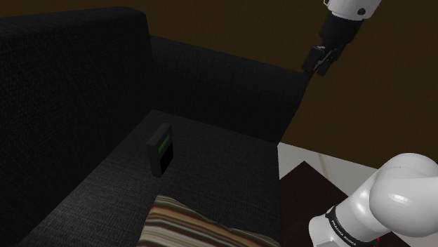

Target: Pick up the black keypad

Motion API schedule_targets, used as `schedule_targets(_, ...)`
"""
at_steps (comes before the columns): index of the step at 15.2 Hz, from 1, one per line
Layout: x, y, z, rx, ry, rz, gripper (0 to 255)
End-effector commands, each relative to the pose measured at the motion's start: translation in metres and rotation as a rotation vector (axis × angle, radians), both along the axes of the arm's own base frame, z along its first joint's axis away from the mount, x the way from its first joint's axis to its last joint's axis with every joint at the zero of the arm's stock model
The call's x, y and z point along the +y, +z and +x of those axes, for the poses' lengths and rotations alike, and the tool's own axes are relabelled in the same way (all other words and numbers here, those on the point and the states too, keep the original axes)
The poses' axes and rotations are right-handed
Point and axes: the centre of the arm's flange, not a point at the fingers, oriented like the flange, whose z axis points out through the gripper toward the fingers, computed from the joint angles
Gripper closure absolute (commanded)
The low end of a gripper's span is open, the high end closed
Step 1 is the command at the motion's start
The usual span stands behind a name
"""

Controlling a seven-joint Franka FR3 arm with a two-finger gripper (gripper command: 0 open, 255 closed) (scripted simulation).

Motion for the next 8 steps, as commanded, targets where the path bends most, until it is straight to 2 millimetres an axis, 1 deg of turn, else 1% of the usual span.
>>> schedule_targets(1,0.000,0.000,0.000,0.000,0.000,0.000,0)
schedule_targets(8,0.074,-0.038,0.039,0.034,-0.087,0.027,0)
